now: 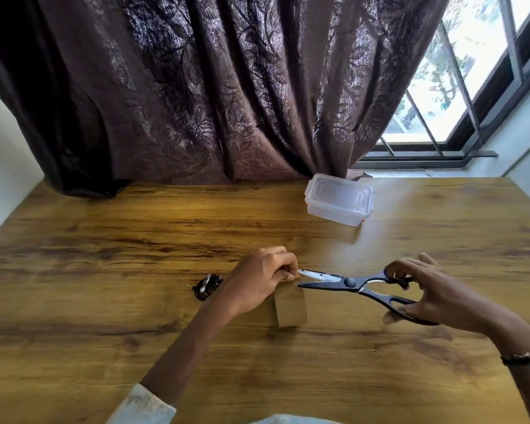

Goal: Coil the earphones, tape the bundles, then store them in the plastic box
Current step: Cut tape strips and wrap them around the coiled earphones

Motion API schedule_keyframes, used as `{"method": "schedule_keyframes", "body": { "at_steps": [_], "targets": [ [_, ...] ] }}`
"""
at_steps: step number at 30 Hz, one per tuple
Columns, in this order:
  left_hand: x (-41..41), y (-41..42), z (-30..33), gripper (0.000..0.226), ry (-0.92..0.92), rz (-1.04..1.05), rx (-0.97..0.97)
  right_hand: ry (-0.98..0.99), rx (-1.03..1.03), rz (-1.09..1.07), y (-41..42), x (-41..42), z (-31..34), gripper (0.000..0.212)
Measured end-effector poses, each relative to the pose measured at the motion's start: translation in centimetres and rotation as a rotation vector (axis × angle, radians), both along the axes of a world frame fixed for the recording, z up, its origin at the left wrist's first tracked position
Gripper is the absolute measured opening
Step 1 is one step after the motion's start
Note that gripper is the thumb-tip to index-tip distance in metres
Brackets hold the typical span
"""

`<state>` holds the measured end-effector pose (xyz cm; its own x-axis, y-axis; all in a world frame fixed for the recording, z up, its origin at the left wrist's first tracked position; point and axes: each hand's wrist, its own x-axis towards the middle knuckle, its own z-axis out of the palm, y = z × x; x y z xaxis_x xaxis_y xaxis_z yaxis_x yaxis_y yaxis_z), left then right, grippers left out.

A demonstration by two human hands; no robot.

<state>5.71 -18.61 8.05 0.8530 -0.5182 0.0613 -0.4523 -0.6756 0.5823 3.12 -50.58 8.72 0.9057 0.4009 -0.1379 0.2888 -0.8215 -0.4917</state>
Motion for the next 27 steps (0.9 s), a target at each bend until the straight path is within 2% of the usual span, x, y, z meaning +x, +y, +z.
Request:
{"method": "schedule_keyframes", "body": {
  "at_steps": [13, 19, 23, 27],
  "targets": [
    [-0.3, -0.2, 0.1, 0.006, -0.085, -0.044, 0.079, -0.218, -0.065, 0.098, 2.1, 1.5, 0.3, 0.061],
    [-0.6, -0.7, -0.2, 0.008, -0.069, -0.051, 0.134, -0.274, -0.073, 0.111, 2.6, 1.2, 0.6, 0.062],
    [-0.9, -1.1, -0.4, 0.008, -0.083, -0.021, 0.147, -0.223, -0.051, 0.004, 1.5, -0.4, -0.3, 0.062],
    [-0.7, -0.8, 0.0, 0.005, -0.044, -0.033, 0.114, -0.100, 0.095, -0.165, -0.1, -2.5, -2.6, 0.057]
  ]
}}
